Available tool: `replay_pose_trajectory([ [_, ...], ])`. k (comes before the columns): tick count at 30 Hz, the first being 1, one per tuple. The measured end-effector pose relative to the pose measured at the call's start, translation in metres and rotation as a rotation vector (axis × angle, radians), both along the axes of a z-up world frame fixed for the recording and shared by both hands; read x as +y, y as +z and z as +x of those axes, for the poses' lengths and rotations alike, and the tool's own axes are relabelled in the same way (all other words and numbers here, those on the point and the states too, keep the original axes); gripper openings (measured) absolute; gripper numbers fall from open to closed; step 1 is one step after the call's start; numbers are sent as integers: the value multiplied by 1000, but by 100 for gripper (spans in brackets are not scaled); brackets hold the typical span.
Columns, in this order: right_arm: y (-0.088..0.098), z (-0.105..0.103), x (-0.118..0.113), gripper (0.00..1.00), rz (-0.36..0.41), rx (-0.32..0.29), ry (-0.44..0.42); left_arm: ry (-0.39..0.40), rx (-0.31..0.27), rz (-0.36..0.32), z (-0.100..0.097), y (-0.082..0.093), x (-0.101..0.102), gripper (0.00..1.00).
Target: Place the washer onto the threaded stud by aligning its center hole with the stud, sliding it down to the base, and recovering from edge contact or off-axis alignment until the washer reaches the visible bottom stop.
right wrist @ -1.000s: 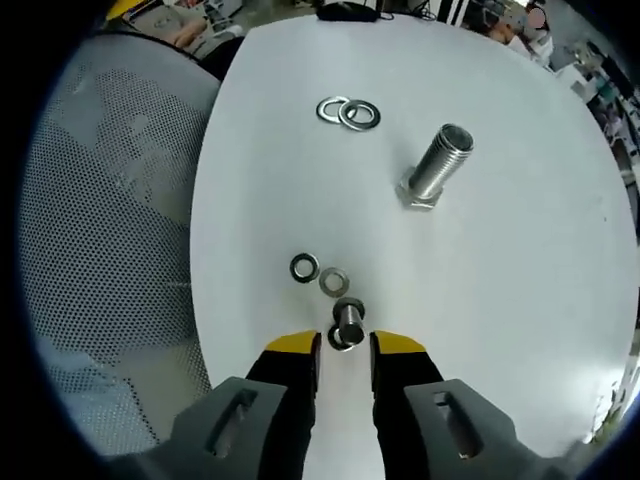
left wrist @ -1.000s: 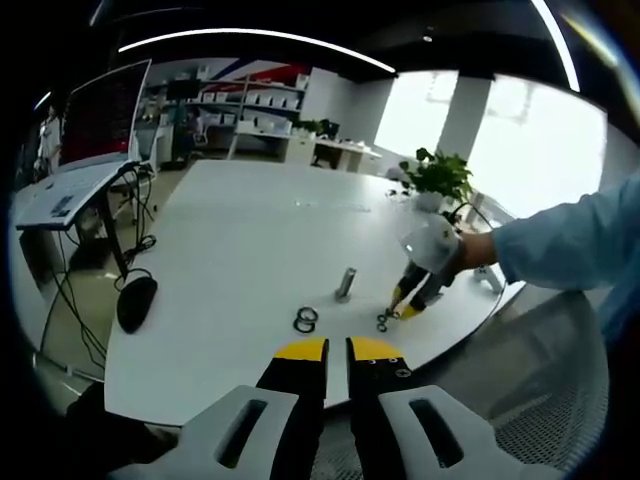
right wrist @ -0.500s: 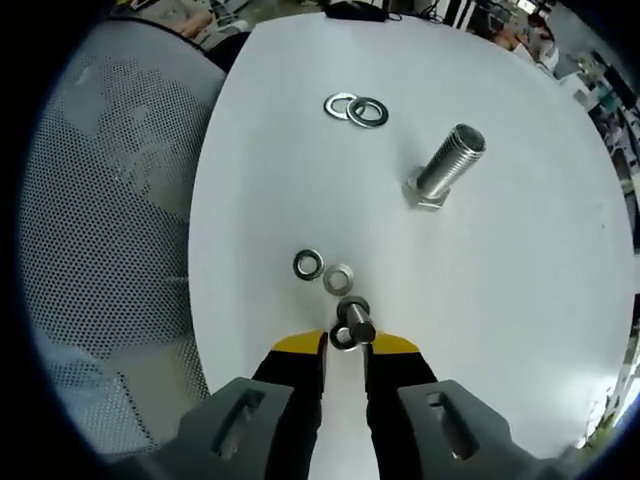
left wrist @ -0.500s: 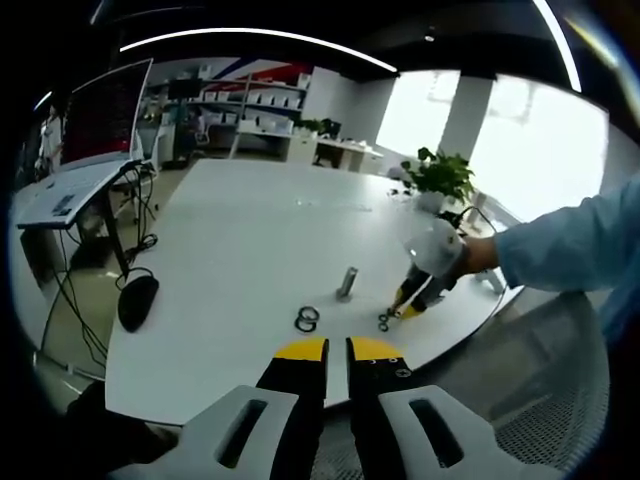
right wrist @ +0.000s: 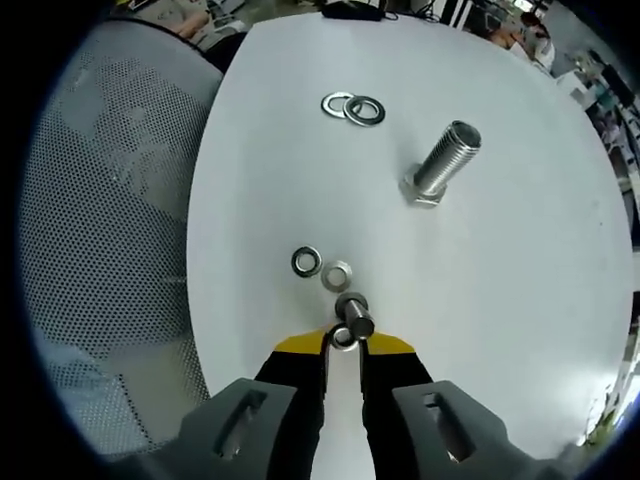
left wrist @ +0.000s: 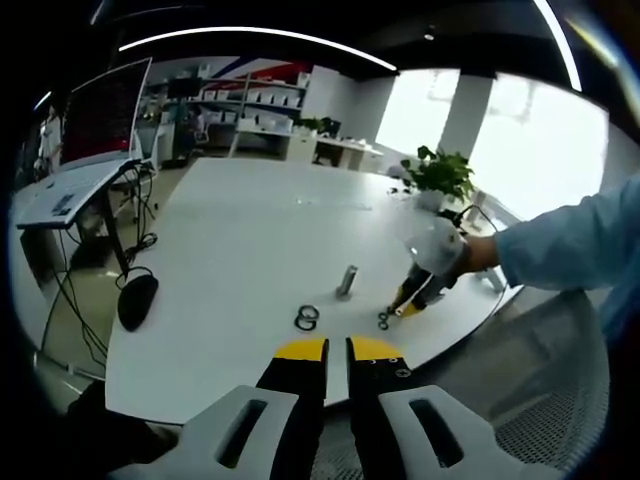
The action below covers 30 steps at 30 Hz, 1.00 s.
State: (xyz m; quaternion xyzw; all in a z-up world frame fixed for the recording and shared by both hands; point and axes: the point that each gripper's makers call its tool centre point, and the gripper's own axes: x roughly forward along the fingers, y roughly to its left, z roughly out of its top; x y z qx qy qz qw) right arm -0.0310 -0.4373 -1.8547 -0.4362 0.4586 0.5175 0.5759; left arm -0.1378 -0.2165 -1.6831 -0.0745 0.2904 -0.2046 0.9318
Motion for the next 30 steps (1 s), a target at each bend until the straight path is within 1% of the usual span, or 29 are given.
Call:
replay_pose_trajectory([
  [6, 3, 0, -3, 13, 4, 0, 3, -1, 3, 2, 0, -1, 0, 5],
  [10, 7, -1, -3, 13, 31, 22, -24, -4, 7, 4, 0, -1, 0, 5],
  [14, 12, 0, -6, 13, 25, 17, -8, -4, 9, 4, 0, -1, -1, 5],
  [25, 39, 5, -9, 13, 22, -13, 17, -8, 11, 4, -1, -1, -1, 5],
  [30, 49, 4, -6, 13, 38, -14, 15, -10, 11, 0, -2, -1, -2, 5],
])
